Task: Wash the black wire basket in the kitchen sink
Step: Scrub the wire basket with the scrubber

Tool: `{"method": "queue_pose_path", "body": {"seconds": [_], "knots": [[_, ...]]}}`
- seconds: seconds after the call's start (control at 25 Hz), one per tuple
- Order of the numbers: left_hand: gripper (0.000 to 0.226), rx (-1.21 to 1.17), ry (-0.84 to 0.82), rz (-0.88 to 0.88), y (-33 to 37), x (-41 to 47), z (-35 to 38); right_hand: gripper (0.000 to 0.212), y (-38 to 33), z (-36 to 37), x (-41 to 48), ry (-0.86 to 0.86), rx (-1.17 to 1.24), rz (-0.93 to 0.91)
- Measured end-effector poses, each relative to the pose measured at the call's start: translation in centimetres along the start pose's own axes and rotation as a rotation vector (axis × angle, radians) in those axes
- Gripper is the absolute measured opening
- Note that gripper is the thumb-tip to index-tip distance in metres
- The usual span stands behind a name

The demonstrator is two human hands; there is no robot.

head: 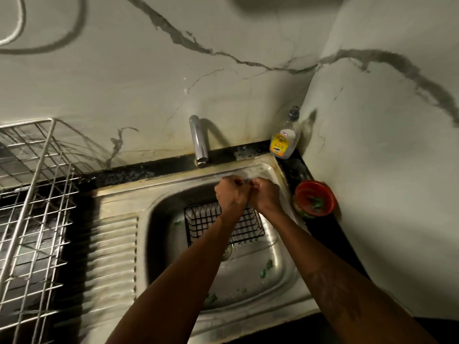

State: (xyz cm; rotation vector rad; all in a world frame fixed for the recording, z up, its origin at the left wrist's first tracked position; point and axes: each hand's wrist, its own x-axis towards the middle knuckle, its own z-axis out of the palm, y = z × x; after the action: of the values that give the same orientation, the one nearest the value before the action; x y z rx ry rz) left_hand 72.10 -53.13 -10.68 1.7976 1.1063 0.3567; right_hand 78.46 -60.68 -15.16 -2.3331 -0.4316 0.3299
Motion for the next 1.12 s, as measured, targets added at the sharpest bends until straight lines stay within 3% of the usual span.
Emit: {"method": "queue_pose_path", "body": {"seconds": [0.2,0.36,0.52,0.72,0.8,0.88,1.0,1.12], "knots": [[0.020,-0.068,-0.242,-0.070,3.3,-1.6,5.4,0.007,2.1,-7.2,-0.8,0.178,0.037,-0.044],[0.006,-0.044,-0.416,-0.076,3.7,-3.0,9.1,0.012,4.5,-12.0,-1.6,0.324,-0.103,0.054],[0.019,-0.067,-0.406,-0.088,3.6,-3.8,10.6,0.029,6.4,-14.4,-1.0,-0.027,-0.630,0.231],[0.011,-0.068,-0.397,-0.144,4.0,-3.8,10.7,0.042,5.0,-14.1,0.0,-0.347,-0.594,0.165],[0.012,-0.087,-0.412,-0.170,4.0,-3.7,10.5,0.041,5.6,-13.9,0.2,-0.254,-0.626,0.114],[0.016,-0.119,-0.406,-0.193,3.8,-3.6,10.3,0.054,6.3,-13.9,0.5,-0.129,-0.638,0.137],[0.019,-0.125,-0.402,-0.199,4.0,-3.7,10.1,0.055,6.7,-13.7,0.8,-0.289,-0.552,0.166],[0.026,-0.151,-0.426,-0.238,4.3,-4.0,10.0,0.068,7.2,-13.6,0.5,-0.242,-0.548,0.130]]}}
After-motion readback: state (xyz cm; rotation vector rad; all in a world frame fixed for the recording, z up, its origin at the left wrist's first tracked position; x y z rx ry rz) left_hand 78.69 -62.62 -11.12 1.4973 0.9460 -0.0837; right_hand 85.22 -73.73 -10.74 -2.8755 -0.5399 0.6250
